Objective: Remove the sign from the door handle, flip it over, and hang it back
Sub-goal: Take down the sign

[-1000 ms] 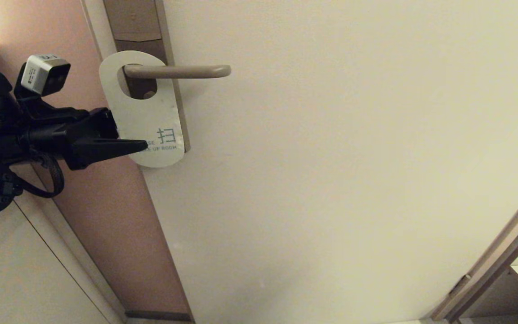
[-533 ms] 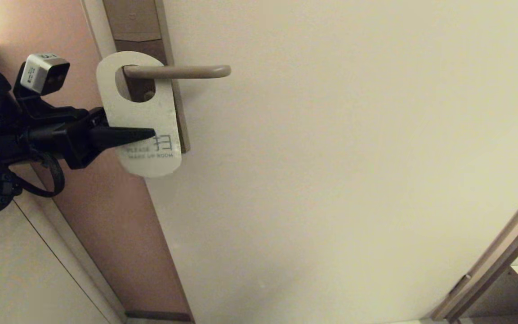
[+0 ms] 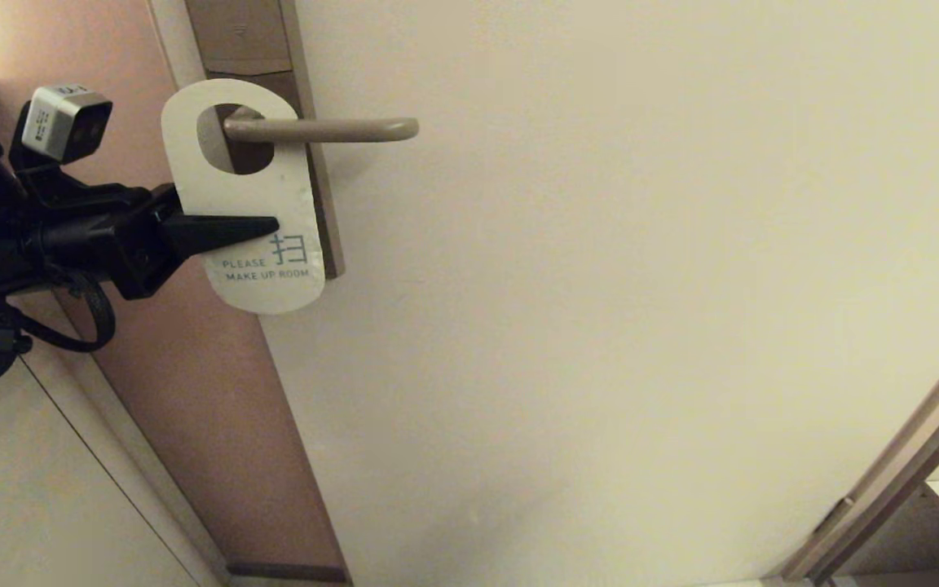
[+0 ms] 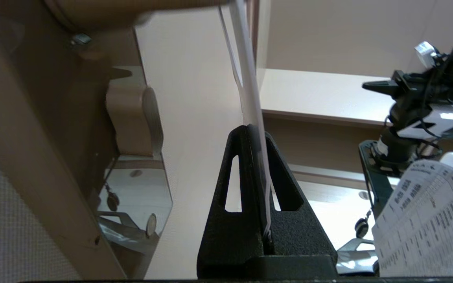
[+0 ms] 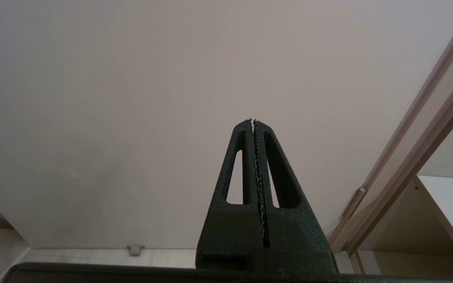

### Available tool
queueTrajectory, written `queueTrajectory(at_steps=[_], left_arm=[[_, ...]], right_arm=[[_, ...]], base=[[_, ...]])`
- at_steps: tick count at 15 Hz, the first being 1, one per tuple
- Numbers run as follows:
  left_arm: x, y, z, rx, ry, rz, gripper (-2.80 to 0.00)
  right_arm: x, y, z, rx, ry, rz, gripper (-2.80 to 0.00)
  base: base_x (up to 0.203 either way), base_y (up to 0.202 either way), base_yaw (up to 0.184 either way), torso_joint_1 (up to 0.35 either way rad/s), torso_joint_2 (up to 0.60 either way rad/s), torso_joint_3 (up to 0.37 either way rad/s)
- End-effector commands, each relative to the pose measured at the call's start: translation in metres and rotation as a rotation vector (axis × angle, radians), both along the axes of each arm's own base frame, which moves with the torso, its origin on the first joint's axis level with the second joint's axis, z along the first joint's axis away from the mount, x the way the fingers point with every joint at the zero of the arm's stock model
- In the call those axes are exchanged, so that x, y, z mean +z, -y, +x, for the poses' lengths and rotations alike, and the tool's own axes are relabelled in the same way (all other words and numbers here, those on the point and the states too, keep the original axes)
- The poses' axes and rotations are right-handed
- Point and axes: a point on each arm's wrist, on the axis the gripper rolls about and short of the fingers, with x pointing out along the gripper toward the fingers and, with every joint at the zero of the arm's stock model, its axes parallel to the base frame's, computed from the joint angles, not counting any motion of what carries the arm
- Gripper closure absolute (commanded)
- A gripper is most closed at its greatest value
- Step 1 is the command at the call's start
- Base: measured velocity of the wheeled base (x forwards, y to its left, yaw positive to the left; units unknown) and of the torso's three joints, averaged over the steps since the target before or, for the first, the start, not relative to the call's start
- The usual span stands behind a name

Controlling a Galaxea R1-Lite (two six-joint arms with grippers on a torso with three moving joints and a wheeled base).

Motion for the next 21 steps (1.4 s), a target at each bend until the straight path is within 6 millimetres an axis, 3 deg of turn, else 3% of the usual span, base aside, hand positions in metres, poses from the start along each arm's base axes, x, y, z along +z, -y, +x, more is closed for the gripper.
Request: queueTrajectory(at_steps=[1,5,13,21], left_arm=[[0.006,0.005,-0.005,-0.003,0.023,-0.003,0.00],[0.017,0.024,-0.015,0.079,0.044,-0.050,0.00],[0.005,0.025,-0.056,0.115,-0.001,-0.058,0.00],[0.012,0.023,-0.058,0.193,0.022,-0.082,0.00]], right_arm=[[0.000,0.000,0.000,0.000,-0.001,-0.001,0.00],[0.000,0.000,0.000,0.000,-0.001,-0.001,0.00],[0.000,0.000,0.000,0.001,-0.001,-0.001,0.00],[0.000,0.000,0.000,-0.001,-0.001,-0.001,0.00]], base=[[0.000,0.000,0.000,0.000,0.00,0.000],[0.000,0.000,0.000,0.000,0.00,0.000],[0.000,0.000,0.000,0.000,0.00,0.000],[0.000,0.000,0.000,0.000,0.00,0.000]])
